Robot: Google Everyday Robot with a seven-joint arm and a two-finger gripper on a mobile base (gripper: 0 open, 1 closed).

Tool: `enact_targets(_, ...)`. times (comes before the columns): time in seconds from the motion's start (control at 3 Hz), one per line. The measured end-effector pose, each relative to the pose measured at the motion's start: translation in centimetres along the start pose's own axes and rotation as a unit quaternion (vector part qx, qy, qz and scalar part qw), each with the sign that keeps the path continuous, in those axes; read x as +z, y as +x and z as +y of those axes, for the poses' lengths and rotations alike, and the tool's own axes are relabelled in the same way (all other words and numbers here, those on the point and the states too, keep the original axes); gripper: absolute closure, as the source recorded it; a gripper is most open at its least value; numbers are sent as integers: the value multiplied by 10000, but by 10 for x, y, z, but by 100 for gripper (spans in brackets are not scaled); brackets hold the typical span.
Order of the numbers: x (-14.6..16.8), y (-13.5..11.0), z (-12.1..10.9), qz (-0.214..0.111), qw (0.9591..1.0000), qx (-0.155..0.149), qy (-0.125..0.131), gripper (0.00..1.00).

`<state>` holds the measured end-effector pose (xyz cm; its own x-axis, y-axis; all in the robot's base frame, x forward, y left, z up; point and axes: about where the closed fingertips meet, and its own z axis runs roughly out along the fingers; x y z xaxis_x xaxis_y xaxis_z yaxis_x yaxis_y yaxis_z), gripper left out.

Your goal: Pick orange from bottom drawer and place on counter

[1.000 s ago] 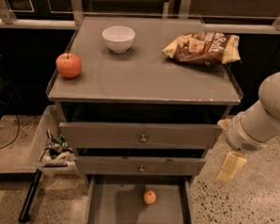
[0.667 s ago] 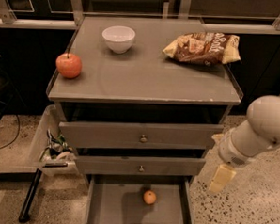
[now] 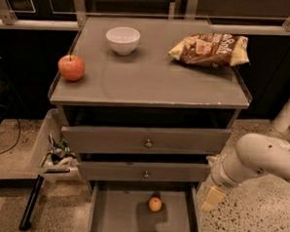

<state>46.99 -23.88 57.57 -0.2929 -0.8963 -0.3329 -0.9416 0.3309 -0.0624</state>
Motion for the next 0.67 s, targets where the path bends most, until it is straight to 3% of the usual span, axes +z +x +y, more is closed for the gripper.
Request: enact_targets(0.67, 65, 10, 1, -521, 9985, 20, -153, 0)
